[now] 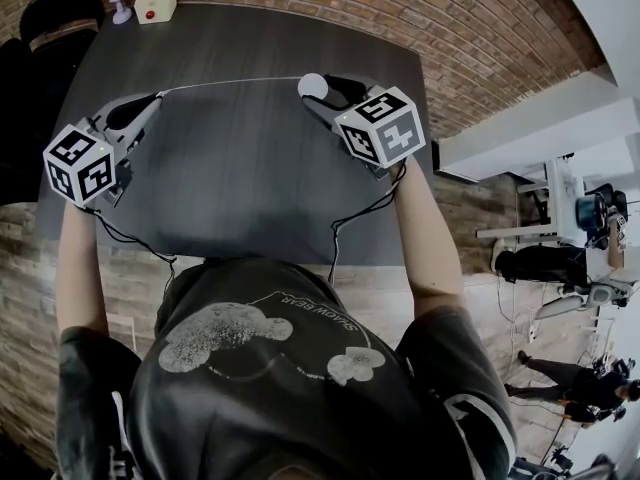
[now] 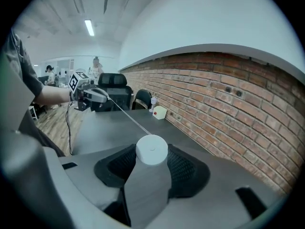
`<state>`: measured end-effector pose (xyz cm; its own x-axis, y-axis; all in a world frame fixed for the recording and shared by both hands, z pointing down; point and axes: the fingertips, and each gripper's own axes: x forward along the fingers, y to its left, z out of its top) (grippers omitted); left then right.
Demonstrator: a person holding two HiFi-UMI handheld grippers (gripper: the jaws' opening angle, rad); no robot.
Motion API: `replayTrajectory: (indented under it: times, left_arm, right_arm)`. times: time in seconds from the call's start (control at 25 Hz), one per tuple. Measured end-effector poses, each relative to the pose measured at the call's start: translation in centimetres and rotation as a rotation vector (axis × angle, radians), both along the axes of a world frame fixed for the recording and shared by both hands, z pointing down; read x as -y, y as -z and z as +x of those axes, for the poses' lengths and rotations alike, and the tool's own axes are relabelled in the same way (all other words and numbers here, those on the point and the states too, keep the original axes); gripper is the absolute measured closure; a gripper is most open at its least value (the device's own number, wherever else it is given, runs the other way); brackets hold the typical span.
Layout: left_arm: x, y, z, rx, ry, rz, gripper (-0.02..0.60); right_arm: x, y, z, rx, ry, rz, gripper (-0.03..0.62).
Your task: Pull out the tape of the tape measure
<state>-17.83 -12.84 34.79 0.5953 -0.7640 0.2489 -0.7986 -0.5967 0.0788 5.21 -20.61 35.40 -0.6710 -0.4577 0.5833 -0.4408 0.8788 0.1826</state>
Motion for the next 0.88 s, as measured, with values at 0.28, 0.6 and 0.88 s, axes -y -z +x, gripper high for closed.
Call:
replayTrajectory:
  times: [0.28,0.6,0.88]
  left_arm:
    - [0.4,0.3,-1.2,0.019,0.026,0.009,0.572]
    - [1.0,0.2,-1.3,0.011,0.029,0.011,0.572]
    - [1.2,0.5,-3.1,0.008,0.077,0.017,0.572]
  right_arm:
    - [0.8,0.6,1.2,0.008,-0.034,0.012,0.368]
    - [1.1,0.2,1.4,-0.014,-0.038,0.027,0.369]
    - [2.4,0.2,2.9,-0.019,-0.088,0.026,0.370]
